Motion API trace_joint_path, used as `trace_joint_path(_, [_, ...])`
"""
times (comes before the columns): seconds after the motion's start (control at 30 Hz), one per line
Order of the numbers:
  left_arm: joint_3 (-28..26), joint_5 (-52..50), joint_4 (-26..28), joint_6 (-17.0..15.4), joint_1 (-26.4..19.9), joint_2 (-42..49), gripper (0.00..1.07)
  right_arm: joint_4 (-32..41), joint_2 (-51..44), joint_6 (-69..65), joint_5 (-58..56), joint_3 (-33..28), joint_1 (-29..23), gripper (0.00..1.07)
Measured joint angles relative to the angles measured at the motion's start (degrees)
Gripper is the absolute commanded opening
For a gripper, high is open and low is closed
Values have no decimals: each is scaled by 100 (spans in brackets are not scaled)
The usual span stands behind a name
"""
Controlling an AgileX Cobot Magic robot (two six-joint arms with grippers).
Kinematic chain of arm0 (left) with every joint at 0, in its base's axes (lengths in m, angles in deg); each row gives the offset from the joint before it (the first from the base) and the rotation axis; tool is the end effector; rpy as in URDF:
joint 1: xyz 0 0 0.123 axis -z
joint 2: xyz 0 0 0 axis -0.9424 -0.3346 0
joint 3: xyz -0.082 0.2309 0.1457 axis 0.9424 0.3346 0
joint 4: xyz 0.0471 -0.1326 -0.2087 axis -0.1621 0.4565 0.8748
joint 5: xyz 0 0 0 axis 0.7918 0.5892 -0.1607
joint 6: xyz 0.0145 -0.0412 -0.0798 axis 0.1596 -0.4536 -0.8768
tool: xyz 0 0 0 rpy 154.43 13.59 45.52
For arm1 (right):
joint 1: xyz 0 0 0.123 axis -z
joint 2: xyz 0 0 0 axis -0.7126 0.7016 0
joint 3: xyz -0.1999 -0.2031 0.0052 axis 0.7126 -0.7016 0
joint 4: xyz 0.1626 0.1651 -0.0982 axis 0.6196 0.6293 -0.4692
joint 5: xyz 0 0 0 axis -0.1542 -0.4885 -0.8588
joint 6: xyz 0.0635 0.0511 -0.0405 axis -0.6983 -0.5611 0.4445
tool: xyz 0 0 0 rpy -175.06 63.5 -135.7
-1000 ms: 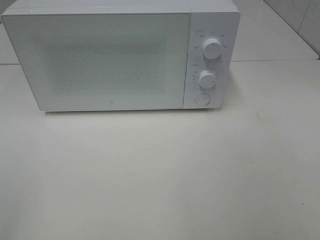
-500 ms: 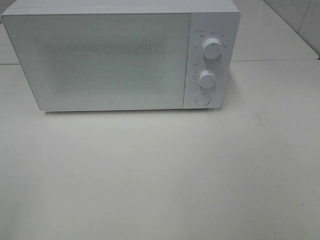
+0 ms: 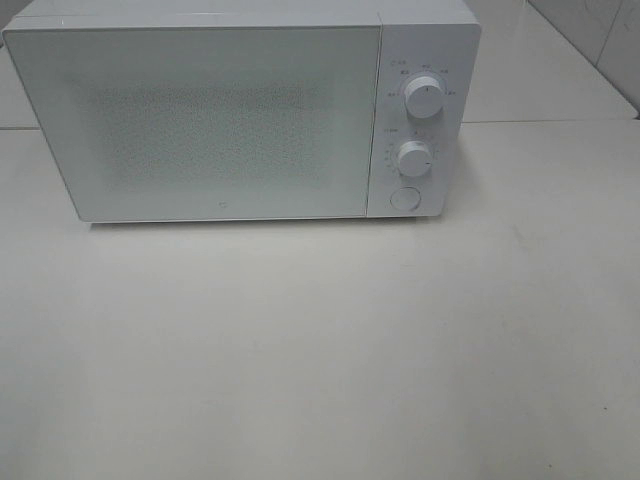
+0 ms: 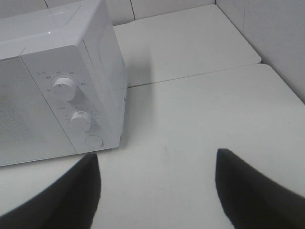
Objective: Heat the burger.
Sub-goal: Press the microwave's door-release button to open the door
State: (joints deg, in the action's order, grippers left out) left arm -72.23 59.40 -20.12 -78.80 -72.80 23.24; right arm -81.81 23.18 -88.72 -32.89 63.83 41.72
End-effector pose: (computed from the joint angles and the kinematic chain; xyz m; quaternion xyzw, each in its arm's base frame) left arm -0.0061 0.0008 0.2814 -0.0066 0.8443 0.0243 0.5353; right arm 0.0682 0.0006 0.2944 0.0425 0.7868 0.0470 0.6140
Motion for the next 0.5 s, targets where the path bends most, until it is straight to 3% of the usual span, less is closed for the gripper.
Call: trace_joint_path(0.5, [0,0,0,0,0,0,98,0,2177,0,2510,-183,0,63])
